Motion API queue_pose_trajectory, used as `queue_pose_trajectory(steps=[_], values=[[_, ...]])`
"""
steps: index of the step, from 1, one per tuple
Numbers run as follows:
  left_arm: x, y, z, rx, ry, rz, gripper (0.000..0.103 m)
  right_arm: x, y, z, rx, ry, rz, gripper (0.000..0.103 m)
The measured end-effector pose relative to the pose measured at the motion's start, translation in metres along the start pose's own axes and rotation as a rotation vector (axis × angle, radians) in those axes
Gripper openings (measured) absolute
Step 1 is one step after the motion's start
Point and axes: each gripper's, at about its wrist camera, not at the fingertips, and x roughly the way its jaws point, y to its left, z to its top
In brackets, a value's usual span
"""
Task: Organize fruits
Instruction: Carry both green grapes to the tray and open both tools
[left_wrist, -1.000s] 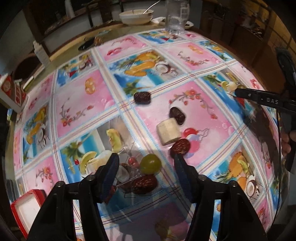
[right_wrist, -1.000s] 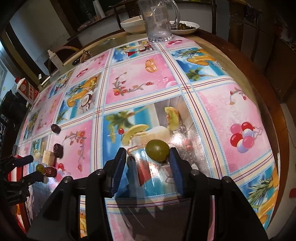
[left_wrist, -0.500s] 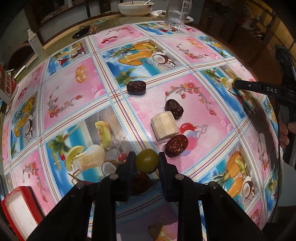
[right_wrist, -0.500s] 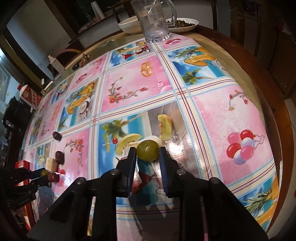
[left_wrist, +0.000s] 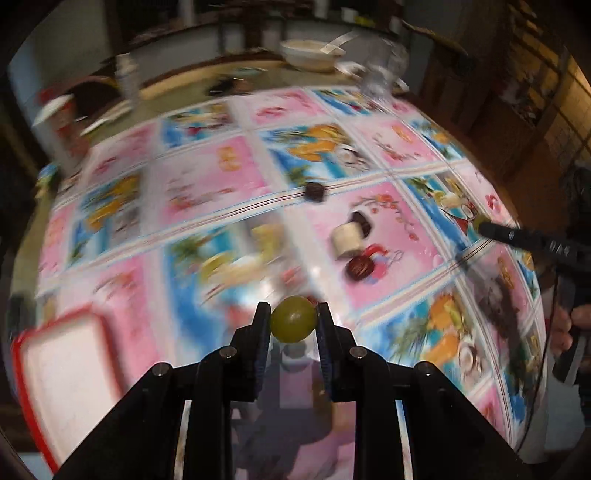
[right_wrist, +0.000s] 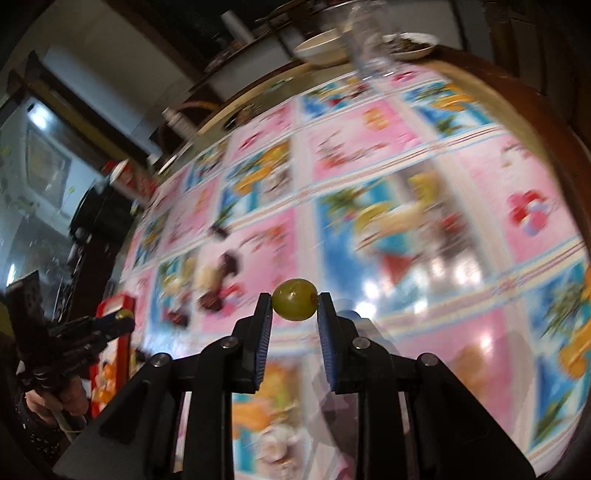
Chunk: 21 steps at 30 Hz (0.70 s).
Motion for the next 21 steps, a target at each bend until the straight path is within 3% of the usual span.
queue_pose_trajectory(steps=[7, 11, 15, 21], values=[[-0.081, 0.076, -0.099, -0.156, -0.016, 0.157, 0.023, 0.033, 0.109, -0.055, -0.166, 0.123, 0.091, 0.027], [-0.107, 0.107, -0.152, -0.222, 0.000, 0.225, 0.023, 0.051, 0.177, -0.087, -0.283, 0.182, 0.141, 0.027], [-0.120, 0.121, -0.187, -0.272, -0.001, 0.206, 0.023, 0.062, 0.226, -0.111, -0.359, 0.214, 0.169, 0.027], [-0.122, 0.126, -0.205, -0.294, -0.008, 0.164, 0.023, 0.081, 0.282, -0.140, -0.451, 0.260, 0.175, 0.027]])
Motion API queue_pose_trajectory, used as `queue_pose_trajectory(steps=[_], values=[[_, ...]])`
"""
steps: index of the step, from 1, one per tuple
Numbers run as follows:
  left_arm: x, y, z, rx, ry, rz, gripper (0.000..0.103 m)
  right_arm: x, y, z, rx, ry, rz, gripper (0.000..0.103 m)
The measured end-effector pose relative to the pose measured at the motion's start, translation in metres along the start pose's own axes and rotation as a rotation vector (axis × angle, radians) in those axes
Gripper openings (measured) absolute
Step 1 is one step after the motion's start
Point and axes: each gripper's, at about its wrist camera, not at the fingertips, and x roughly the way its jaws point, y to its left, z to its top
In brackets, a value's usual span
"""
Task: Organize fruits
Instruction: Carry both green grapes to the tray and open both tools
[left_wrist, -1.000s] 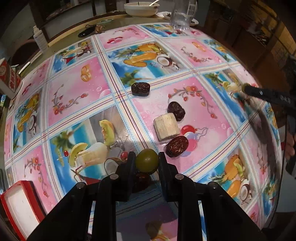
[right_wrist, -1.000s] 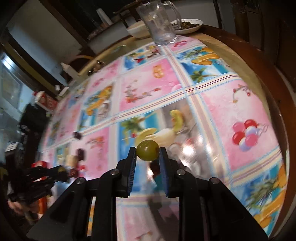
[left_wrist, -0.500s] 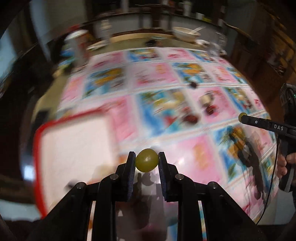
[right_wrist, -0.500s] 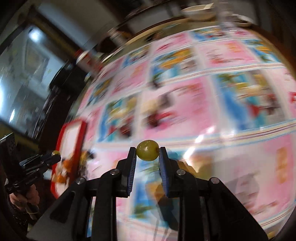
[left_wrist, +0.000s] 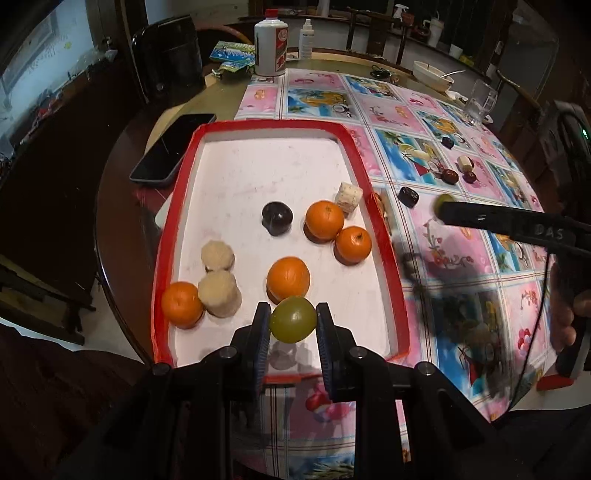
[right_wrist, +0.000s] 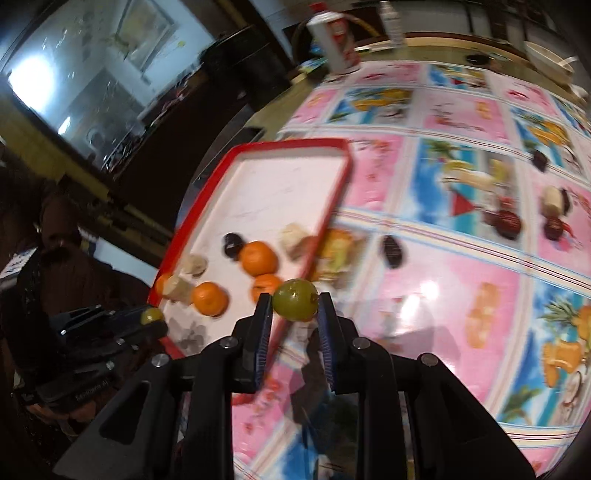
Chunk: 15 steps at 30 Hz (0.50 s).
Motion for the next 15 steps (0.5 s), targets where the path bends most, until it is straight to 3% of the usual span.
queue_pose_trajectory(steps=[8, 15], values=[[0.012, 0.017, 0.001, -0.031, 0.003, 0.011, 0.023, 0.042, 0.049, 0.001, -0.058, 0.058, 0.004, 0.027], [0.022, 0.025, 0.001, -0.032, 0.021, 0.098, 0.023, 0.065, 0.064, -0.019, -0.049, 0.136, 0.007, 0.027]])
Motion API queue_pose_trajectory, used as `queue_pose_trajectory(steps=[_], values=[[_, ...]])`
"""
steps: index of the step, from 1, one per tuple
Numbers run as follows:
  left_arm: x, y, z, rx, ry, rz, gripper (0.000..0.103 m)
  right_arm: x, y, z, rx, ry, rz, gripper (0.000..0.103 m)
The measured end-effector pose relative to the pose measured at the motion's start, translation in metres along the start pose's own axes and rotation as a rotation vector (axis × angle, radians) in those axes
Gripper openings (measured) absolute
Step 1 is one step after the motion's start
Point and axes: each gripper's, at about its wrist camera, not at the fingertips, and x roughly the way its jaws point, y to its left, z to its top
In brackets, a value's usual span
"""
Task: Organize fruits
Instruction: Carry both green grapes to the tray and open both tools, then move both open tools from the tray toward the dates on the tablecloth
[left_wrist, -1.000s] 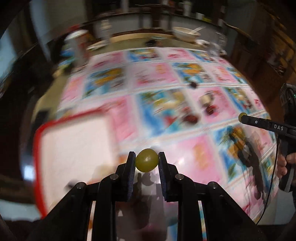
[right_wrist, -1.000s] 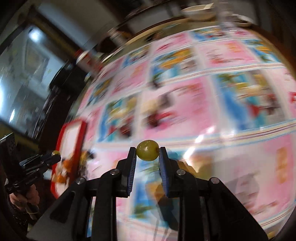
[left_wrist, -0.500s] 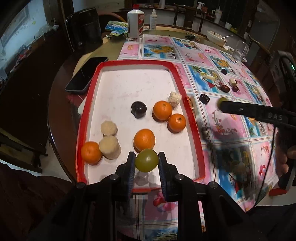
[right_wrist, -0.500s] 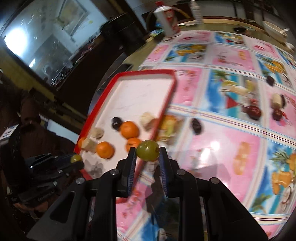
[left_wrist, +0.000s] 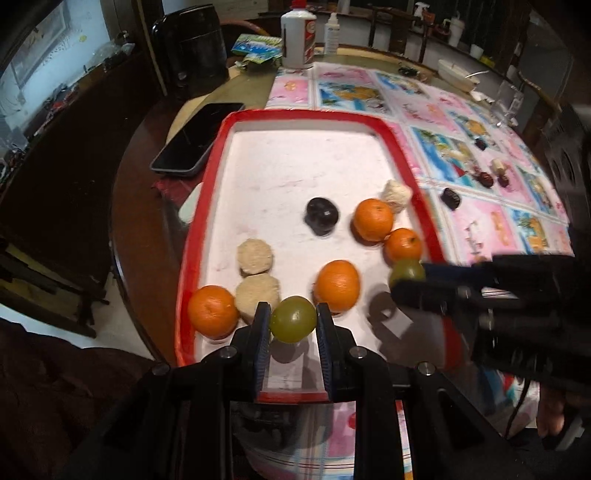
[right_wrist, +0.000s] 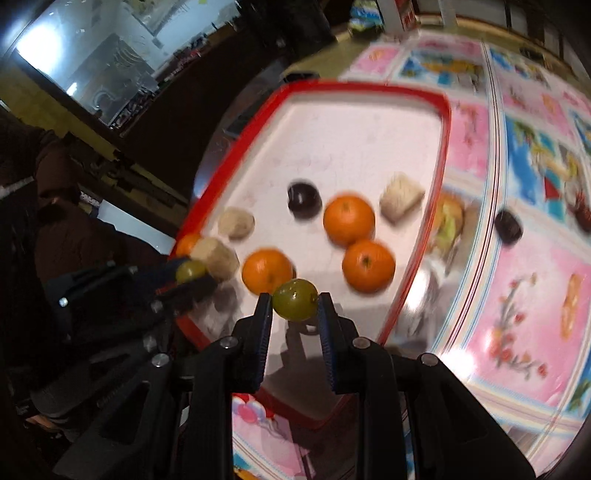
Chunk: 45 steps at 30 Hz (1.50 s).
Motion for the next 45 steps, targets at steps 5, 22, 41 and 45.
queue_pose_trajectory(steps=[5, 22, 41, 45], values=[[0.001, -0.003, 0.002, 0.013, -0.002, 0.050, 0.024, 0.009, -0.001, -0.009, 0.005, 0.042, -0.045, 0.027], [-0.006, -0.013, 0.011, 0.031, -0.040, 0.113, 0.061, -0.020, -0.005, -0.015, -0.019, -0.057, -0.090, 0.052], [-0.013, -0.010, 0.023, 0.073, -0.100, 0.056, 0.066, -0.050, -0.016, -0.031, 0.115, -0.123, -0.187, 0.052], [-0.013, -0.008, 0.022, 0.063, -0.095, 0.066, 0.066, -0.050, -0.020, -0.028, 0.119, -0.118, -0.187, 0.052]])
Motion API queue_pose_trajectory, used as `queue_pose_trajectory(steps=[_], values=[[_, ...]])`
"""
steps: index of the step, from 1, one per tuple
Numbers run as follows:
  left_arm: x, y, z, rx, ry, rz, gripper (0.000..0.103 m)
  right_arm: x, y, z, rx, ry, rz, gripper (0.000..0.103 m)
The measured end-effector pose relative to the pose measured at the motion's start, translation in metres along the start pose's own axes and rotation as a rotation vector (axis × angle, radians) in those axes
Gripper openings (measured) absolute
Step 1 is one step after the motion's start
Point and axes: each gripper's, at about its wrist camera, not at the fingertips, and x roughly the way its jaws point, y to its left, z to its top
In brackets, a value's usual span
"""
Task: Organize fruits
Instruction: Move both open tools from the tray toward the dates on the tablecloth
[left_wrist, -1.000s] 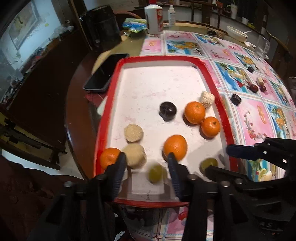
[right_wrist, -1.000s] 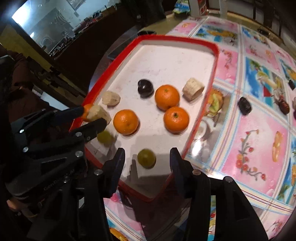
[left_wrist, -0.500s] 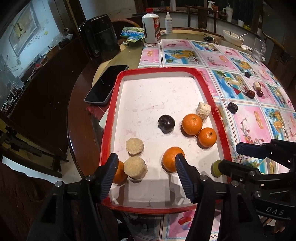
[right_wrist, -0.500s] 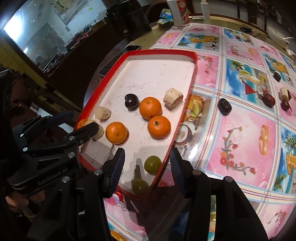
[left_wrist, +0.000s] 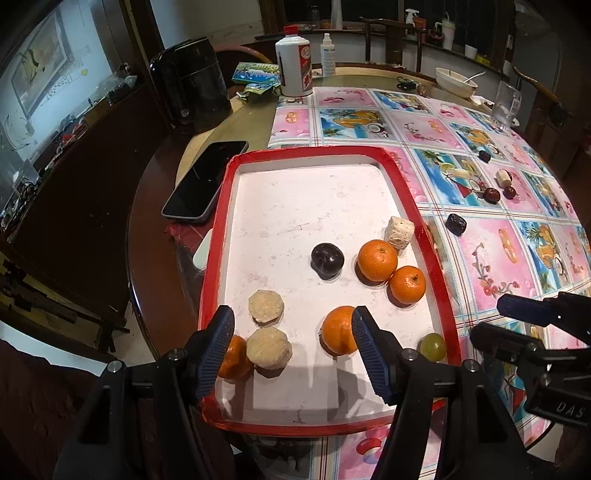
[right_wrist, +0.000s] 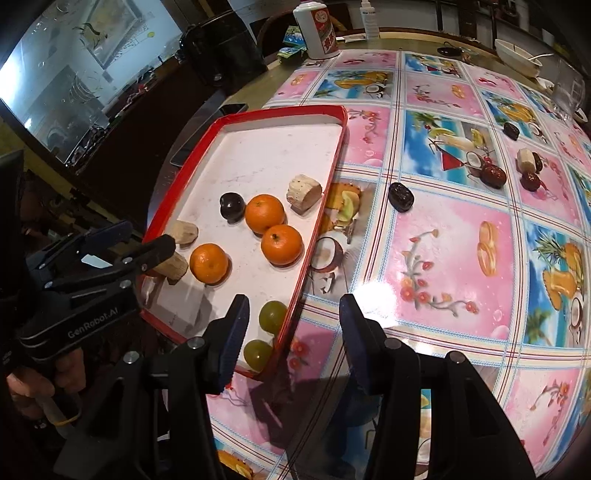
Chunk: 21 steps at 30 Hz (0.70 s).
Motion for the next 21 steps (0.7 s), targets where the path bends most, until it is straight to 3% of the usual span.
queue_pose_trajectory(steps=[12, 21], values=[[-0.021, -0.012, 0.010, -0.057, -0.027, 0.078, 0.069, -0.019, -0.003, 0.019, -0.126, -0.043, 0.045, 0.052], [-0.021, -0.046, 0.022, -0.012, -0.024, 0.094, 0.071, -0.028, -0.050, 0.013, -0.032, -0.053, 0.064, 0.052]])
